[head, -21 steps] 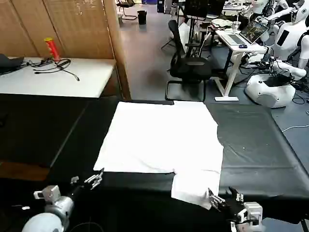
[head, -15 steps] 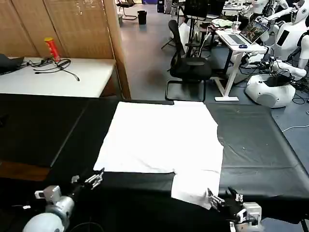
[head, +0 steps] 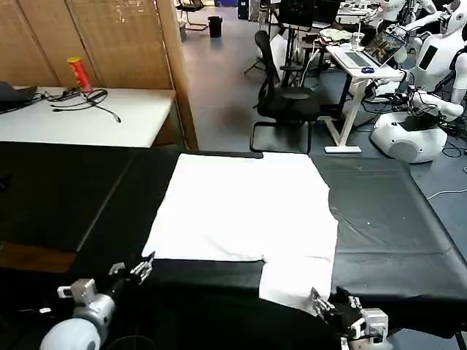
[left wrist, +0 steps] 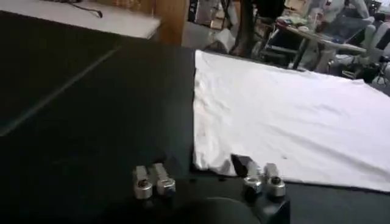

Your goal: Fold and organize the clothes.

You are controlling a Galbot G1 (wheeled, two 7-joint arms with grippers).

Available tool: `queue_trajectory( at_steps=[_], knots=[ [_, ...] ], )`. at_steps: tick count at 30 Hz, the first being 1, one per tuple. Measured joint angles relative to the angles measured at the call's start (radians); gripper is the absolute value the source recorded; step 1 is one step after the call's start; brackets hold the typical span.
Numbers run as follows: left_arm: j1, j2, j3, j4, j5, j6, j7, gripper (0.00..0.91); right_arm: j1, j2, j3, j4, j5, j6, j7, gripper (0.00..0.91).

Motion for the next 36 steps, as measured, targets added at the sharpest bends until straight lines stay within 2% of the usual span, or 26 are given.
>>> queue_trajectory(
  at_steps=[6,16,20,24,28,36],
  knots=[
    [0.032,-0.015,0.002,-0.038,0.043,0.003,-0.001,0.000,-0.044,0.005,0.006,0.062,0.002,-0.034,0.030,0.000],
    [0.158,-0.017,-0.059,-0.172,0.057,0.007,-0.011,0.000,-0.067,0.000,0.031,0.132,0.003,-0.040,0.037,0.000],
    [0.198,-0.027,-0.086,-0.208,0.054,0.004,-0.019,0.000,-0.044,-0.012,0.047,0.130,0.046,0.005,0.013,0.000],
    [0.199,-0.042,-0.088,-0.223,0.038,-0.021,-0.023,0.000,0.022,-0.039,0.064,0.097,0.109,0.081,-0.009,0.000],
    [0.152,-0.060,-0.066,-0.211,0.020,-0.059,-0.026,0.000,0.112,-0.082,0.066,0.026,0.139,0.137,-0.014,0.000],
    [-0.014,-0.088,-0.008,-0.129,0.051,-0.102,-0.026,0.000,0.329,-0.136,0.025,-0.154,0.162,0.153,-0.014,0.000]
  ],
)
